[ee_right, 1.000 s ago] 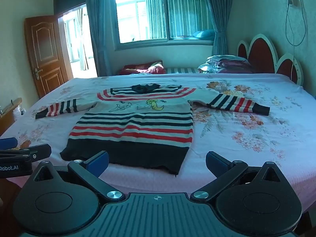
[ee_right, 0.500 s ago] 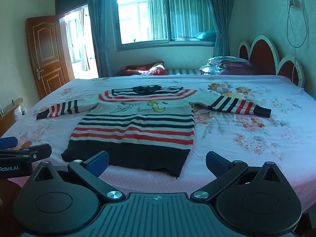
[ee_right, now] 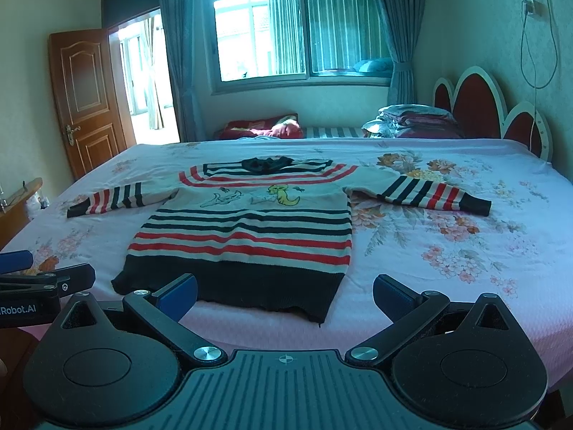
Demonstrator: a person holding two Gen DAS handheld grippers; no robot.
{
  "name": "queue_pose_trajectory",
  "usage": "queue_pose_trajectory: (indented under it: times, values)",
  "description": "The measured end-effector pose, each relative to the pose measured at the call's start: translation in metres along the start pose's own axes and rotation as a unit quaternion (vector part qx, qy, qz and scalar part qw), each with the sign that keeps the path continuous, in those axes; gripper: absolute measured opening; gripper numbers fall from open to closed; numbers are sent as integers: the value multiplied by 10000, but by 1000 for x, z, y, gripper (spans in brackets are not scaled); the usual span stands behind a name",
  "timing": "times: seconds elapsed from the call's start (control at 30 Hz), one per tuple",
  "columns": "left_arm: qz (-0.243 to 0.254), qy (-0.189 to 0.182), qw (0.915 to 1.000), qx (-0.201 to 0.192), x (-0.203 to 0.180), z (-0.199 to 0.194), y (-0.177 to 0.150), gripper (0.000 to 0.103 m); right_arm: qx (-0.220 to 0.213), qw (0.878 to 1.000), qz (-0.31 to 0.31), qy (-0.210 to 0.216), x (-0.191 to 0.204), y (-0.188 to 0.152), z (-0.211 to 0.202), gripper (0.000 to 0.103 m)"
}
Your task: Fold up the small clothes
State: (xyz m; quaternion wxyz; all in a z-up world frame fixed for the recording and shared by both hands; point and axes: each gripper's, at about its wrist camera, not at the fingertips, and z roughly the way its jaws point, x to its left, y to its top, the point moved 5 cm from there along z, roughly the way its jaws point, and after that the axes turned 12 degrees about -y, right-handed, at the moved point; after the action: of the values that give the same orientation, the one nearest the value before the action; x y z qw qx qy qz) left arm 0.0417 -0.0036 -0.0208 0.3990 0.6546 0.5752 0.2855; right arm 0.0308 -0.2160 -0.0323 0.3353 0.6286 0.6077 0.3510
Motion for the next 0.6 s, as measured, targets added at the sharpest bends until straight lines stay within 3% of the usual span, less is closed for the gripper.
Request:
queue_pose_trajectory:
  times: [0.6]
  values:
    - [-10,7,10000,-25,3,-4,2,103,-10,10000,-22,-4,2,0,0,103]
